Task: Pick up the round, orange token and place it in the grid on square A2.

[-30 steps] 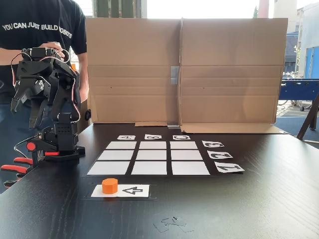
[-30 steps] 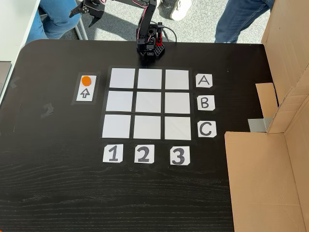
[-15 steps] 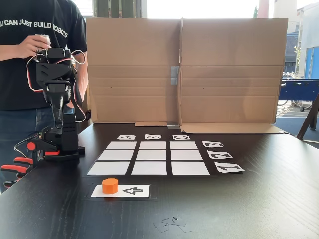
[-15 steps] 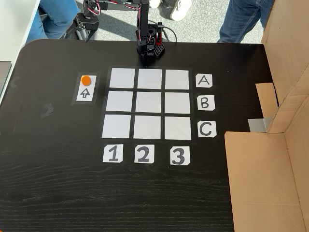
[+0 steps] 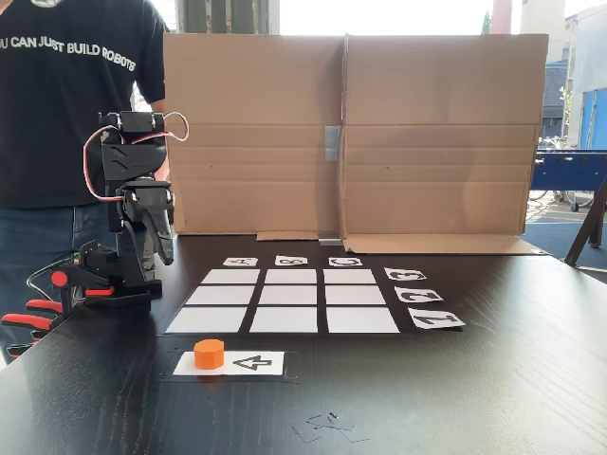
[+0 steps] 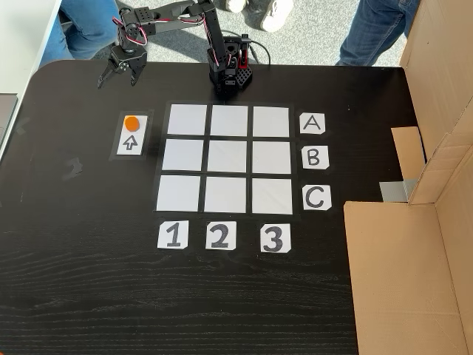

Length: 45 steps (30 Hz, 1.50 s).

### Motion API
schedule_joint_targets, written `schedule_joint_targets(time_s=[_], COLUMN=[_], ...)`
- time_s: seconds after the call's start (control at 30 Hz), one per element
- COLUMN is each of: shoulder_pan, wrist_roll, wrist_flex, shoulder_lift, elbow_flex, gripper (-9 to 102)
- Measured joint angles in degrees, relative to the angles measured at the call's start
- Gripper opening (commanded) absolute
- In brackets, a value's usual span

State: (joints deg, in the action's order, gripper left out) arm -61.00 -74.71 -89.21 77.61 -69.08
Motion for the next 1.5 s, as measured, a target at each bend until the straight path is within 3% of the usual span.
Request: schedule_joint_targets(time_s=[1.37,1.47,1.5], shoulder_pan=[9.14,9.14,9.05], wrist_roll=[4.31,4.31,4.31], wrist_flex=[0.0,0.0,0.09], shoulder_lift=[-27.33,-28.56,-29.0], elbow_flex=[12.66,13.8,14.06], gripper=[45,40,33])
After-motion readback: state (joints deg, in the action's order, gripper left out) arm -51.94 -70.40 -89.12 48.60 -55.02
